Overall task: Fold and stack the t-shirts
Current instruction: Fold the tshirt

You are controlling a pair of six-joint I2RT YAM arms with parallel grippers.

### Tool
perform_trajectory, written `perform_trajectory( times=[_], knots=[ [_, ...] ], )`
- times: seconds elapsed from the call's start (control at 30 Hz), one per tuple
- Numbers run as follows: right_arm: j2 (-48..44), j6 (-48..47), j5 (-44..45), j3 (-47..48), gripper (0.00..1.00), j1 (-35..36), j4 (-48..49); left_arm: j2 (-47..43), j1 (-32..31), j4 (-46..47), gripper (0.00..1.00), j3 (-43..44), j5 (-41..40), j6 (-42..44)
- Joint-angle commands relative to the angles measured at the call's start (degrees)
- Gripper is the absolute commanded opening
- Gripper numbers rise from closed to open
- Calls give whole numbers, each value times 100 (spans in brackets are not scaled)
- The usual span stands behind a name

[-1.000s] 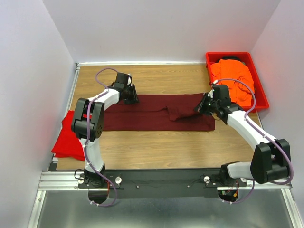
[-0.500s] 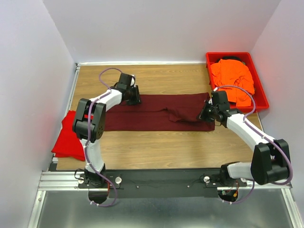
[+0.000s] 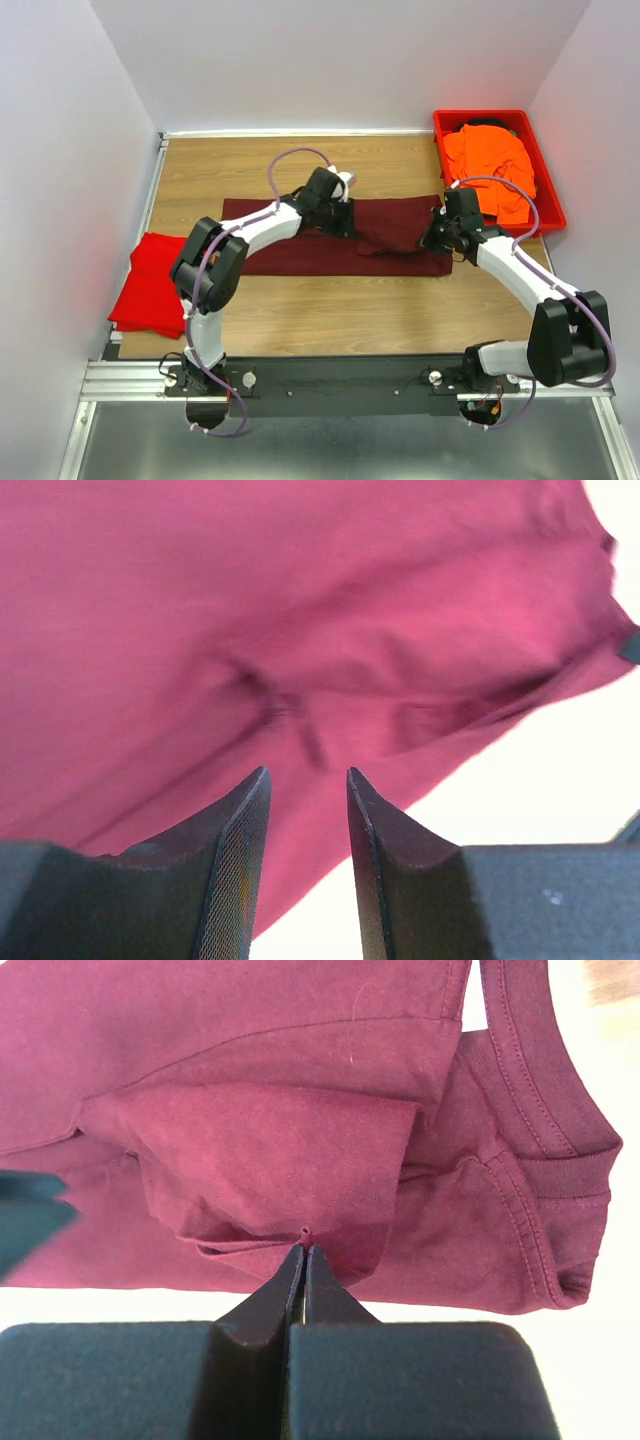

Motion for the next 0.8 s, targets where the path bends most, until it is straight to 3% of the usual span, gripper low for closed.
perform_trajectory(
  times=[0.0, 0.77],
  knots=[
    [87, -66, 197, 153, 4, 23, -118, 368, -296, 218, 46, 173, 339, -146],
    [131, -101, 162, 145, 4, 23, -109, 808, -569, 157, 47, 367, -205, -612]
  ],
)
